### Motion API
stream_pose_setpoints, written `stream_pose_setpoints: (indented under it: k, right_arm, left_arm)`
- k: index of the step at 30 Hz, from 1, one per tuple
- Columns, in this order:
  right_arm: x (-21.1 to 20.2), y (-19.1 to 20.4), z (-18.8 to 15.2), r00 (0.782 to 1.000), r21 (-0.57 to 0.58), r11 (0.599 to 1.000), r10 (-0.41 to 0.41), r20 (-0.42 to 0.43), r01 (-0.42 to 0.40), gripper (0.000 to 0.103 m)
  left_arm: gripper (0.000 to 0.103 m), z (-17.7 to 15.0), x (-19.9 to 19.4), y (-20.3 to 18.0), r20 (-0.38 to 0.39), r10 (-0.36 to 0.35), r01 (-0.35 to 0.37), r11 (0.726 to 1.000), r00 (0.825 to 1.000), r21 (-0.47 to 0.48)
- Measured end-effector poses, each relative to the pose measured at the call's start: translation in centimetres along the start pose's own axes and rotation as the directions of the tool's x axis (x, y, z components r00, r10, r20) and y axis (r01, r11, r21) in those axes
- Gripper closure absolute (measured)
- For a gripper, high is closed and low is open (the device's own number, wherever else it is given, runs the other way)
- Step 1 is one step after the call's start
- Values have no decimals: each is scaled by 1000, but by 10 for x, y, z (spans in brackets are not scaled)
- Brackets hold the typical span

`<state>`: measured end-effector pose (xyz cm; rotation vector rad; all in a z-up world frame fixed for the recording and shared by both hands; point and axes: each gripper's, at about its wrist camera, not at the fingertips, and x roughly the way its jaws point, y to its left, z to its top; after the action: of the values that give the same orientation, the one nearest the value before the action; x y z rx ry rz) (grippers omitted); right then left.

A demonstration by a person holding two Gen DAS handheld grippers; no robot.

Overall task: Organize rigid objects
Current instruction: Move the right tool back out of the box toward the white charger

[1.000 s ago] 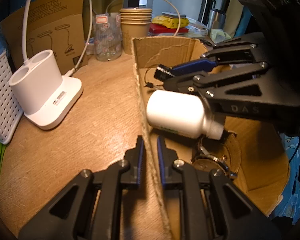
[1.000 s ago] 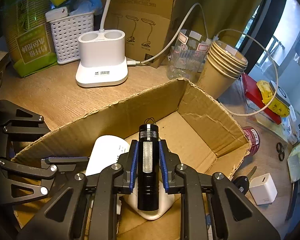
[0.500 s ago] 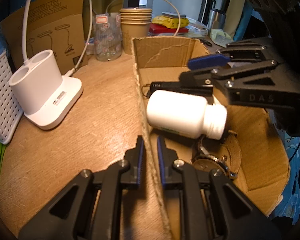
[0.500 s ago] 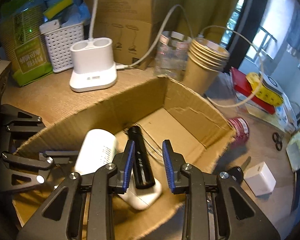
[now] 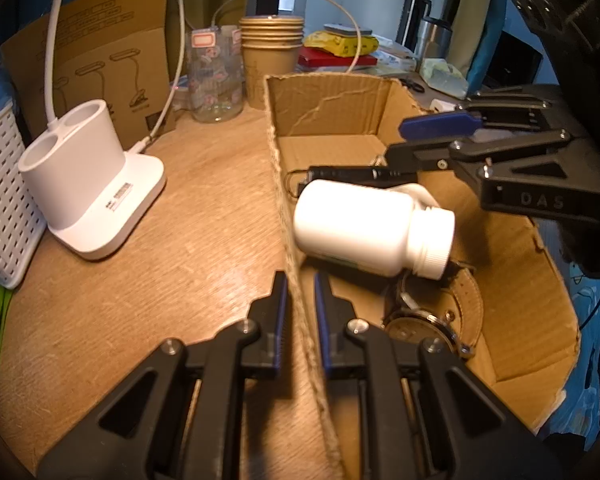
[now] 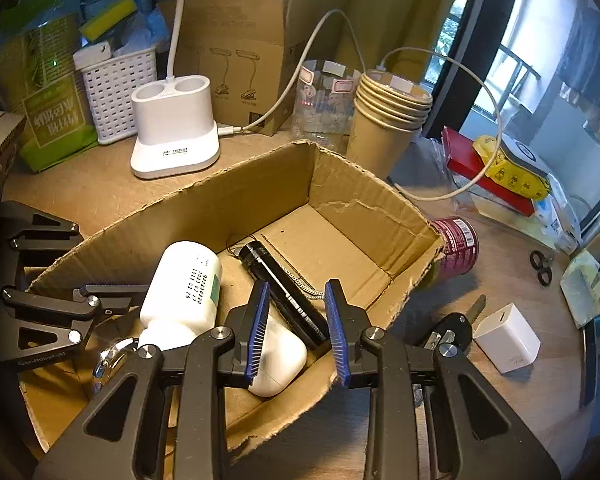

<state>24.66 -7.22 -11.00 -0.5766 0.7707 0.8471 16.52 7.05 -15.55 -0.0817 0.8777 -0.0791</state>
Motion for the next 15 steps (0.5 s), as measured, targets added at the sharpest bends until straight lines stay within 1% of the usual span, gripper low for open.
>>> stream_pose_setpoints:
  k: [4,7,8,9,12,15]
  right_arm:
    - [-7,-2,-5,1000,34,999,2,21,-2,72]
    - [-15,-4,-8,999,57,998,-6,42,4,70]
    - [-18,-5,-8,999,67,998,-9,50,5,64]
    - [-21,-6,-9,998,75,997,-11,58,6,60]
    - [-30,-12,-10,996,108,994,-16,84,6,57]
    - [-41,-20,-14,993,148,989,-45,112,28,54]
  left_arm:
    - [89,0,0,0,0,0,0,1000,1000,0]
    - [89,0,0,0,0,0,0,1000,1000,0]
    - [89,0,0,0,0,0,0,1000,1000,0]
    - [89,0,0,0,0,0,0,1000,1000,0]
    - [89,0,0,0,0,0,0,1000,1000,-1]
    - [89,0,0,2,0,0,0,1000,1000,-1]
